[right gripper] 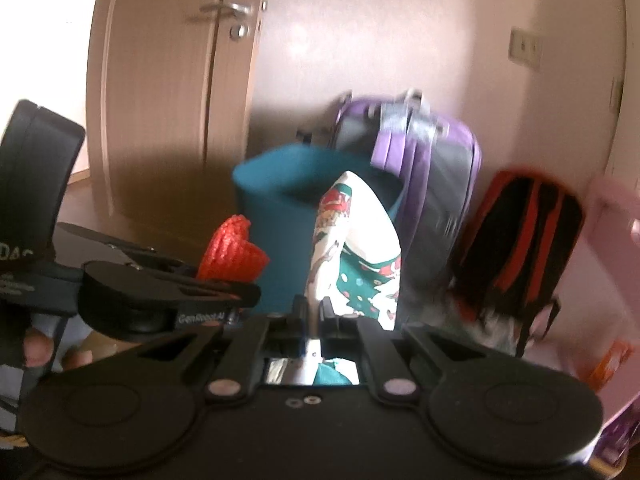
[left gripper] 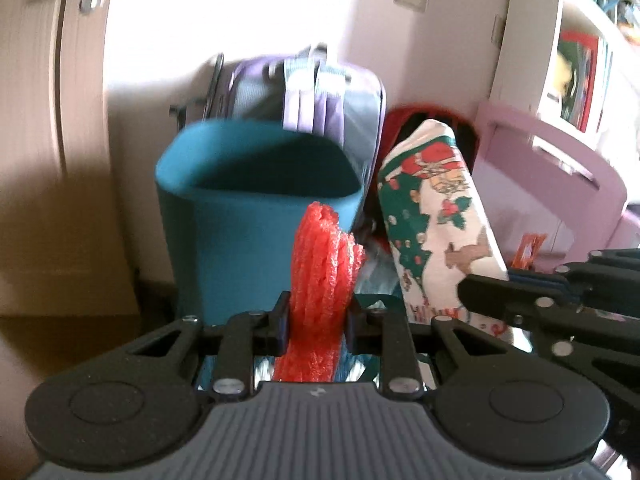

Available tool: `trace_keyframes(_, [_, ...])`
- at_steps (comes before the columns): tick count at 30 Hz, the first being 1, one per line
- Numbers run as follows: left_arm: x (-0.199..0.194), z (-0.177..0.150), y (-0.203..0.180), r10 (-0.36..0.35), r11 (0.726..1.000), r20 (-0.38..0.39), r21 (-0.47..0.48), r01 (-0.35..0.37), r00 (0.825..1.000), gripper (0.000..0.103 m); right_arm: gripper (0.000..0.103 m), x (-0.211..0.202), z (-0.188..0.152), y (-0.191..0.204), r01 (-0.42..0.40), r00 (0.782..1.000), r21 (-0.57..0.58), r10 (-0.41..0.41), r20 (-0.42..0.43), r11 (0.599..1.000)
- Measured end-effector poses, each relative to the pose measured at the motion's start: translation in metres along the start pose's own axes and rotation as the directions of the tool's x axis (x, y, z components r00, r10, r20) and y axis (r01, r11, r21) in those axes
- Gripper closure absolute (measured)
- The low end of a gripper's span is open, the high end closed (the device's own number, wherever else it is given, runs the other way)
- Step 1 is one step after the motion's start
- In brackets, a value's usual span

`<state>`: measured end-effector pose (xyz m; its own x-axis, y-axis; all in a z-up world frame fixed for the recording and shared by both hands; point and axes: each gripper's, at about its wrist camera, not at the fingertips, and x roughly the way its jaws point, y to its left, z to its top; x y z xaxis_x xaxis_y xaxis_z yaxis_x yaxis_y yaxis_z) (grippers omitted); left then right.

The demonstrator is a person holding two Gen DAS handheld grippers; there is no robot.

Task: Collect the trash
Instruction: 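Lift mesh sleeve and cloth bag in both tools up over the wastebasket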

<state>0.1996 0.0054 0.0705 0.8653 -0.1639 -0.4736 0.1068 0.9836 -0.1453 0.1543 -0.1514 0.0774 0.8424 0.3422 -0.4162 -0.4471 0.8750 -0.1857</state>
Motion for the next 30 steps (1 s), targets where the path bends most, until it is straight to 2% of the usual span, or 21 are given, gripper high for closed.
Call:
trace_keyframes(7, [-0.003, 0.077, 0.008, 0.002, 1.000, 0.096, 0.020, -0.004, 0.995, 0.078, 0.099, 0.005, 0.069, -0.015, -0.009, 0.994, 0.005, 0.008, 0.107, 1.000])
trace_keyframes(12, [0.007, 0.122, 0.016, 0.020, 1.000, 0.130, 0.020, -0.022, 0.991, 0.078, 0.099, 0.024, 0.119, -0.030, -0.044, 0.982, 0.044, 0.035, 0.185, 0.998])
trace_keyframes(17, [0.032, 0.155, 0.030, 0.045, 0.999, 0.141, 0.013, -0.047, 0.989, 0.078, 0.099, 0.053, 0.156, -0.044, -0.066, 0.971, 0.081, 0.045, 0.234, 0.995])
trace_keyframes(23, [0.073, 0.170, 0.048, 0.077, 0.997, 0.114, -0.011, -0.076, 0.991, 0.078, 0.099, 0.097, 0.177, -0.060, -0.079, 0.965, 0.150, 0.038, 0.259, 0.986])
trace_keyframes(26, [0.100, 0.161, 0.059, 0.113, 0.994, 0.068, -0.001, -0.113, 0.991, 0.078, 0.099, 0.131, 0.172, -0.066, -0.100, 0.973, 0.180, 0.058, 0.225, 0.978])
trace_keyframes(30, [0.130, 0.146, 0.074, 0.125, 0.992, -0.018, -0.023, -0.125, 0.992, 0.078, 0.099, 0.164, 0.148, -0.070, -0.105, 0.984, 0.203, 0.073, 0.161, 0.973])
